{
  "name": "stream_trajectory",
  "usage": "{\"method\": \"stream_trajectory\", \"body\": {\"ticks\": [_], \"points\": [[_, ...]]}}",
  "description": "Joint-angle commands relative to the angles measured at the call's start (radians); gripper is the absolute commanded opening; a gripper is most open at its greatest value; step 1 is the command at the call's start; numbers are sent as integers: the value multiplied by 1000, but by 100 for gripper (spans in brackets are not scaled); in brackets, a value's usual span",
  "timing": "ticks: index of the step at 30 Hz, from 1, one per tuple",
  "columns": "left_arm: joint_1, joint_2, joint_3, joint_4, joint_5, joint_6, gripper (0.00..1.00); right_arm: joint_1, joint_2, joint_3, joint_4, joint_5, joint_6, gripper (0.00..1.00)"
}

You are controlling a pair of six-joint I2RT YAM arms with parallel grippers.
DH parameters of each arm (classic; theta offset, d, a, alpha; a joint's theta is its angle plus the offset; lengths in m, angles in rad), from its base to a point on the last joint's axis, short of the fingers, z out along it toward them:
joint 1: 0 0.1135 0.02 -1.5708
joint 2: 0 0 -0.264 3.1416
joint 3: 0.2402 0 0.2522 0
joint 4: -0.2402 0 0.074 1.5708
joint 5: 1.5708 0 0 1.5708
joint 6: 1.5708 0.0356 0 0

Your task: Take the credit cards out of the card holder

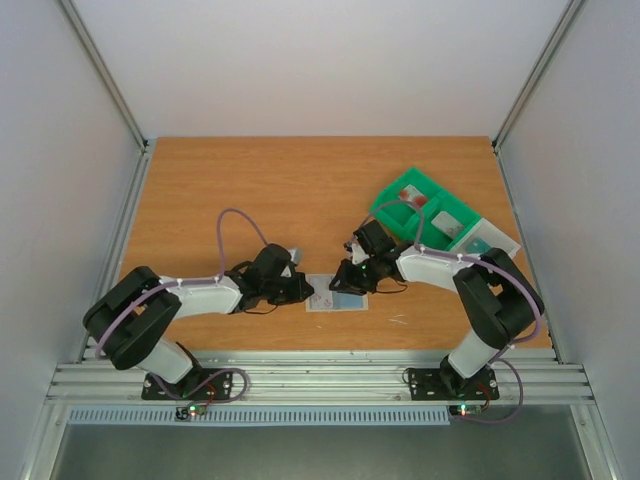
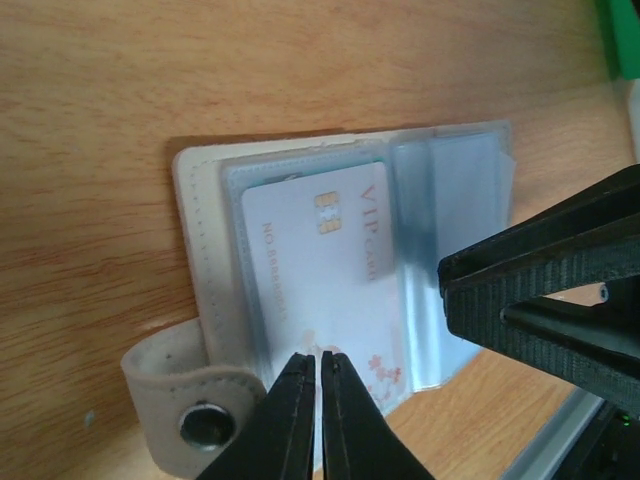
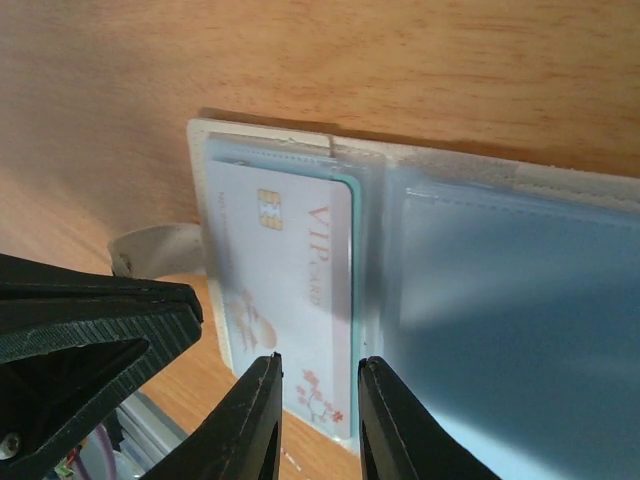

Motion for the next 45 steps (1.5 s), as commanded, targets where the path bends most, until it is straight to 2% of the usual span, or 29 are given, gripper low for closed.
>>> {"method": "stream_trajectory", "body": {"ticks": [1, 26, 45], "points": [[0, 49, -7, 42, 7, 35, 4, 10, 42, -21, 53, -3, -24, 24], [0, 65, -41, 6, -26, 24, 1, 15, 100, -59, 105, 1, -53, 22], [-1, 66, -15, -32, -15, 15, 1, 16, 117, -66, 136, 26, -41, 12]]}}
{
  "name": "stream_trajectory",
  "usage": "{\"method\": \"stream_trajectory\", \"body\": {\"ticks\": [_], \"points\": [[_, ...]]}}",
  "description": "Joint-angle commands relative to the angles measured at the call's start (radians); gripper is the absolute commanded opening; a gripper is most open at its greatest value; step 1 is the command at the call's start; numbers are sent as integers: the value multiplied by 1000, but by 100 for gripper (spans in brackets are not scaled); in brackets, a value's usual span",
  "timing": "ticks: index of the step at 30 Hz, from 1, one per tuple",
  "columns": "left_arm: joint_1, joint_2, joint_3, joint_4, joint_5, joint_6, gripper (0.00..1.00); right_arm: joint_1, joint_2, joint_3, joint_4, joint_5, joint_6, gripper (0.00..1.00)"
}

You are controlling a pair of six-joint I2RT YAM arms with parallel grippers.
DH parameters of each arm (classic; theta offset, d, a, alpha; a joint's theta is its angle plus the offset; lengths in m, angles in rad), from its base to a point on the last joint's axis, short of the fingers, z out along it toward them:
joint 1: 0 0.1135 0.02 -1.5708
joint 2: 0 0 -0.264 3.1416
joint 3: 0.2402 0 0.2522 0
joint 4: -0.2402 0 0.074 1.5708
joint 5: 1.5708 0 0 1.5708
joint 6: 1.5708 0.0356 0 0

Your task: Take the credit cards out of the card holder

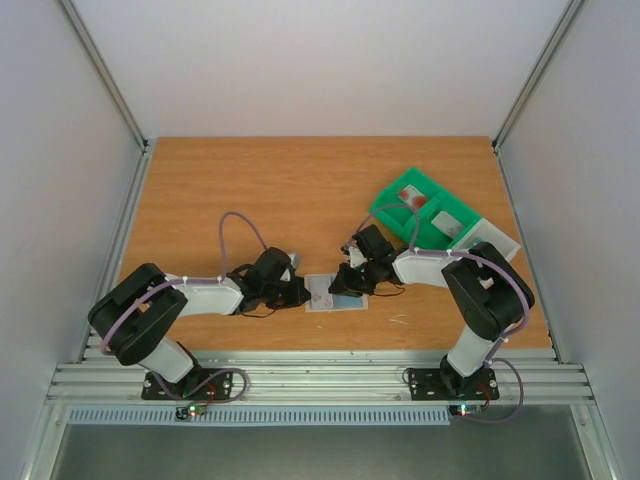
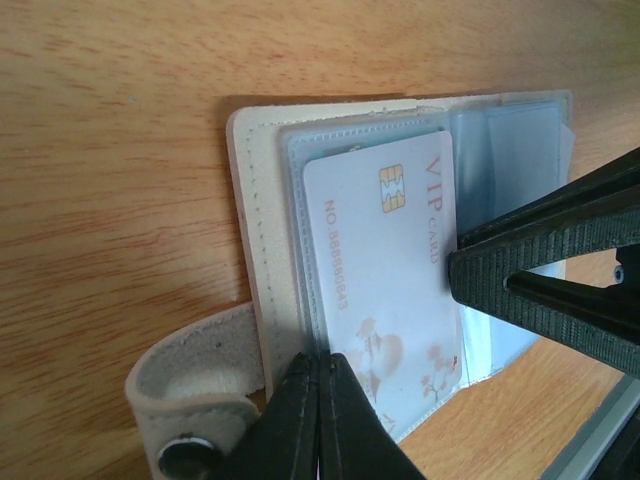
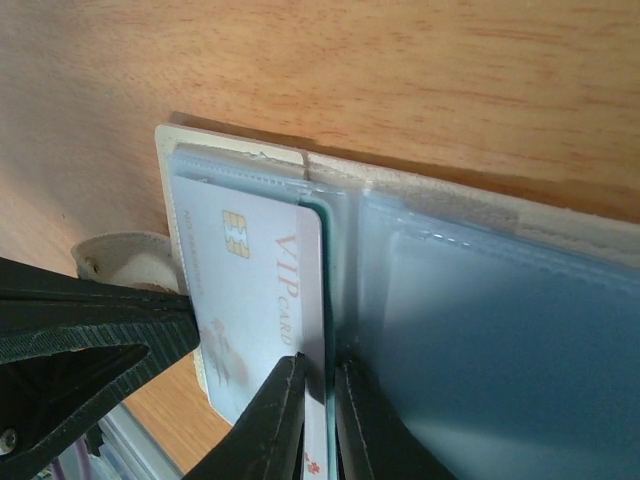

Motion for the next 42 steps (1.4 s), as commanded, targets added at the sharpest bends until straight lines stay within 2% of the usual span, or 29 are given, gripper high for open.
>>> {"method": "stream_trajectory", "body": {"ticks": [1, 6, 15, 20, 31, 42], "points": [[-1, 18, 7, -46, -9, 2, 0, 15, 38, -25, -7, 70, -11, 11], [-1, -8, -1, -79, -35, 7, 0, 10, -2, -33, -36, 131, -33, 3], [-2, -9, -1, -110, -41, 4, 0, 7, -64, -22, -104, 187, -66, 2], [-2, -18, -1, -109, -37, -2, 0, 5, -84, -24, -110, 174, -64, 4], [-1, -19, -6, -93, -28, -12, 0, 5, -55, -37, -48, 116, -41, 17], [-1, -12, -4, -83, -15, -25, 0, 3, -3, -43, -11, 99, -39, 16]]}}
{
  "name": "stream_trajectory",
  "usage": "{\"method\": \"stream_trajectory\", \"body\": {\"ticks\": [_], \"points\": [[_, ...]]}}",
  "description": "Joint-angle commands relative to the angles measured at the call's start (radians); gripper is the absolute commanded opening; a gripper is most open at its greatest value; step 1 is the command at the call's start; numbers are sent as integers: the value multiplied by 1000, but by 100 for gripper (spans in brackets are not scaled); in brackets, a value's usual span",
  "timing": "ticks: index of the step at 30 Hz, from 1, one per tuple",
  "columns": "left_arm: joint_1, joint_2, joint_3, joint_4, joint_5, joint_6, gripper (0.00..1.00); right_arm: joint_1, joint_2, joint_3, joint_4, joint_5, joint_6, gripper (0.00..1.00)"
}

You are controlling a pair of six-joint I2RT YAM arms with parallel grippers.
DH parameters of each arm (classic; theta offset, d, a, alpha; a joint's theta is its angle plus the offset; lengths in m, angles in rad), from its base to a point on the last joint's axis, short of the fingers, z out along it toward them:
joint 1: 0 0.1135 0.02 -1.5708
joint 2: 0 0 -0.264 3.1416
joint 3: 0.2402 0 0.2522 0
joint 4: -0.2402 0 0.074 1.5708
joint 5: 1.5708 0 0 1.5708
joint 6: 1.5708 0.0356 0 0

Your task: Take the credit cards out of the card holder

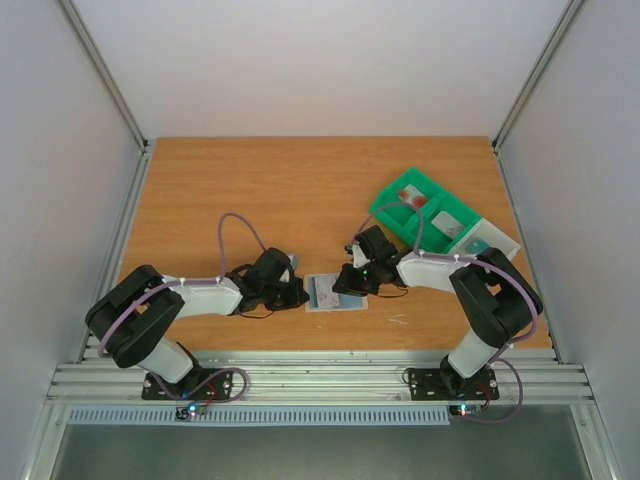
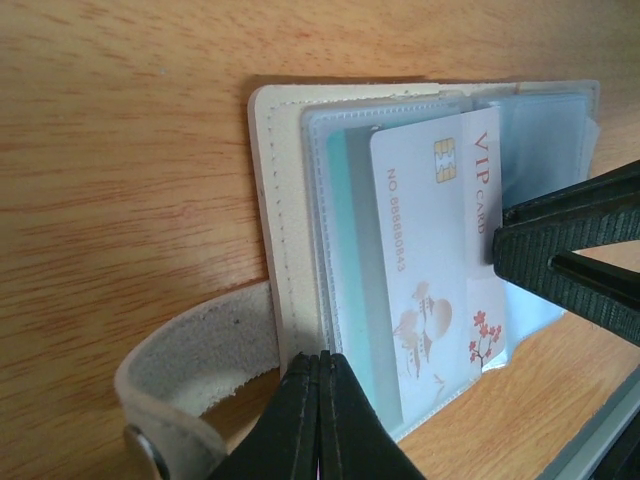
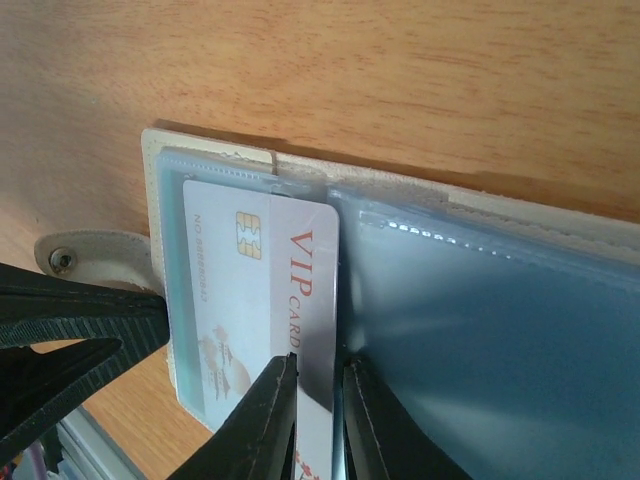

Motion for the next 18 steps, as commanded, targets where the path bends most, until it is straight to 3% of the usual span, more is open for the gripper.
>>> {"method": "stream_trajectory", "body": {"ticks": [1, 10, 18], "points": [[-1, 7, -5, -31, -7, -13, 0, 1, 62, -21, 24, -2, 2, 16], [-1, -2, -14, -40, -25, -18, 0, -20, 2, -60, 40, 25, 13, 2], [-1, 15, 5, -68, -19, -6, 0, -49, -81, -41, -53, 43, -42, 1]]}}
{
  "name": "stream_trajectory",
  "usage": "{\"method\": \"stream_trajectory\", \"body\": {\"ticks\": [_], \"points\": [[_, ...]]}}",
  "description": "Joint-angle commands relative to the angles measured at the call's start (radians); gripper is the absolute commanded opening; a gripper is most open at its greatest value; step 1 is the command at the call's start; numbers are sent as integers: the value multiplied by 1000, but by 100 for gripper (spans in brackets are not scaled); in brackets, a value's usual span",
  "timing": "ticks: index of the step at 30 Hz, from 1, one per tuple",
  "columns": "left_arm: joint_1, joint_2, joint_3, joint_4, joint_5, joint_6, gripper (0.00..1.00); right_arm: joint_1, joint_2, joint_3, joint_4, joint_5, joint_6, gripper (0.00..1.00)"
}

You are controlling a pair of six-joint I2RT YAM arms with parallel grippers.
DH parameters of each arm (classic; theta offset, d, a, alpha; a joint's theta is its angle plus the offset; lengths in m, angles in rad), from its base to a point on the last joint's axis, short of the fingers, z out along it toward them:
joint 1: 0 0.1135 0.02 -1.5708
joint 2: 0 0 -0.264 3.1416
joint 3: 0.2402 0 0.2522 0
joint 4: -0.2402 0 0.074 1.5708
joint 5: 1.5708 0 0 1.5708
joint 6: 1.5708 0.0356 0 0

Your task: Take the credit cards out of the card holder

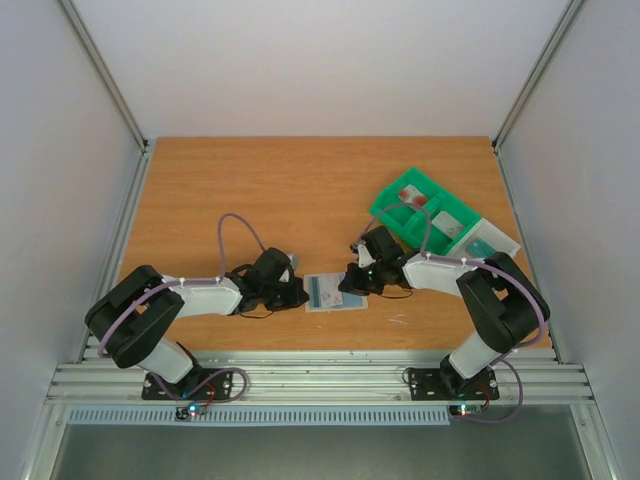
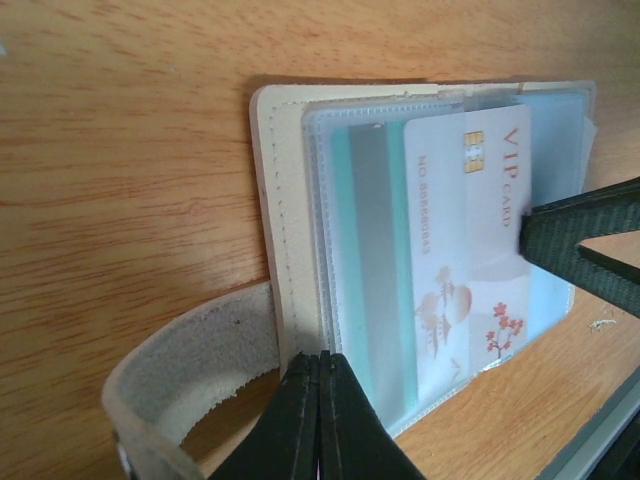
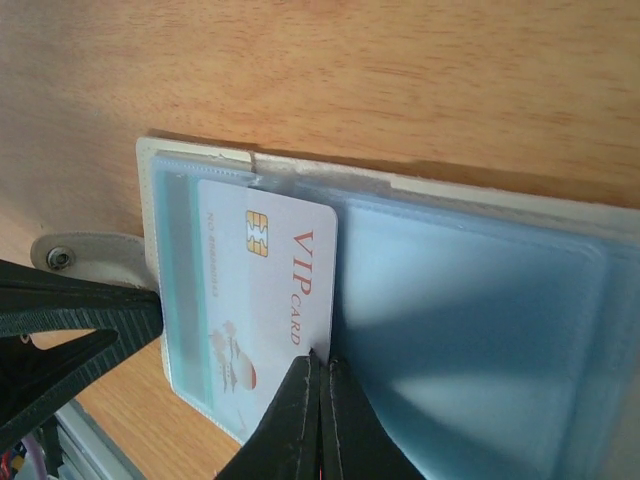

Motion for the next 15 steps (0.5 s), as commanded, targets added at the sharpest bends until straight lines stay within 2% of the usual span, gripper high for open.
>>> {"method": "stream_trajectory", "body": {"ticks": [1, 9, 15], "points": [[-1, 12, 4, -69, -18, 12, 0, -16, -62, -7, -92, 61, -48, 1], [-2, -40, 9, -111, 1, 13, 1, -21, -122, 25, -200, 61, -60, 1], [-2, -140, 46, -181, 12, 22, 19, -22, -228, 55, -293, 40, -90, 1]]}}
